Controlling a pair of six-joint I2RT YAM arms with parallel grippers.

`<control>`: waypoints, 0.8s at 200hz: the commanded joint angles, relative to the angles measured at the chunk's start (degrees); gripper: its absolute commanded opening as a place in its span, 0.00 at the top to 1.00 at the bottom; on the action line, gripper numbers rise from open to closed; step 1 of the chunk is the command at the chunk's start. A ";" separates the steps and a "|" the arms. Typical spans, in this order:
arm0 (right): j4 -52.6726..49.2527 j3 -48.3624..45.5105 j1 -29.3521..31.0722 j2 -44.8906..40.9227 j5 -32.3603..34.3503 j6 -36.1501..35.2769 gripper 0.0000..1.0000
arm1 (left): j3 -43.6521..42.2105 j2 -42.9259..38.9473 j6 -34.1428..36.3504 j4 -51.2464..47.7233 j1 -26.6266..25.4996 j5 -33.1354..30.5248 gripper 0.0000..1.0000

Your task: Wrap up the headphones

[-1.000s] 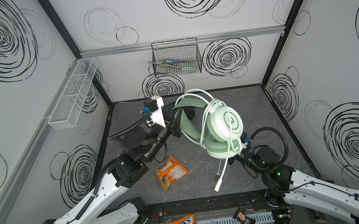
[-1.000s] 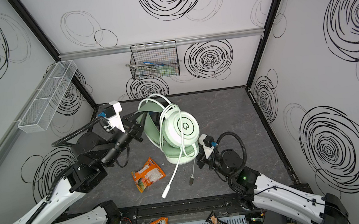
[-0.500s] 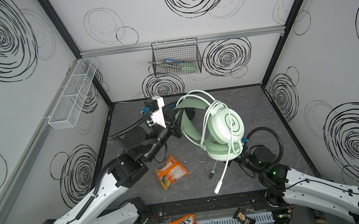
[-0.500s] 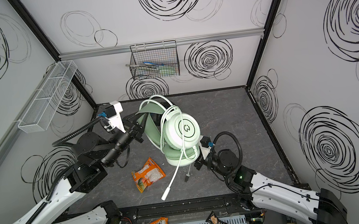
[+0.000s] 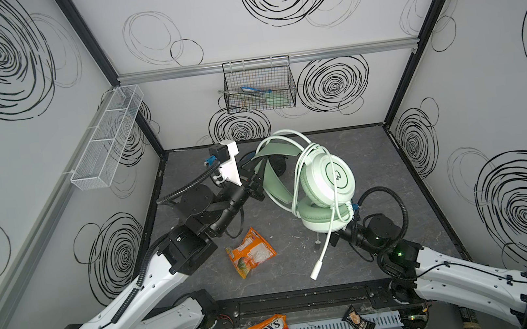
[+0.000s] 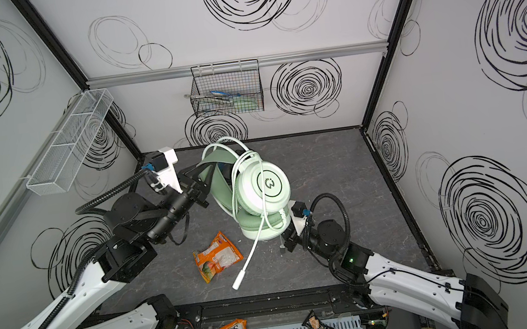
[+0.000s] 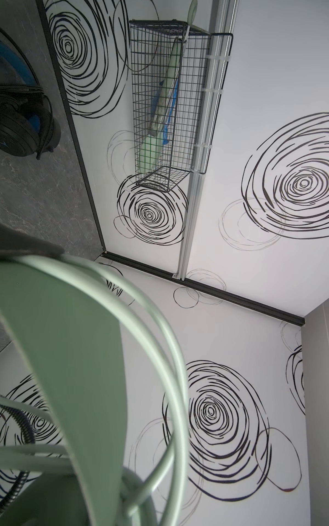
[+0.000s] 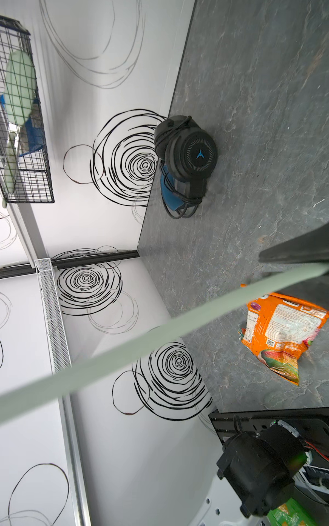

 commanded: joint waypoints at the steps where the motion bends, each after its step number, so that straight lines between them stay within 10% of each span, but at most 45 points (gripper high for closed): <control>1: 2.67 -0.50 -0.11 0.45 -0.71 0.88 0.87 | 2.68 -1.39 -3.69 9.40 0.42 0.08 1.00; 160: 7.26 -3.25 0.33 4.75 -2.62 3.39 1.00 | 1.92 -1.70 -4.44 10.10 0.63 -1.66 1.00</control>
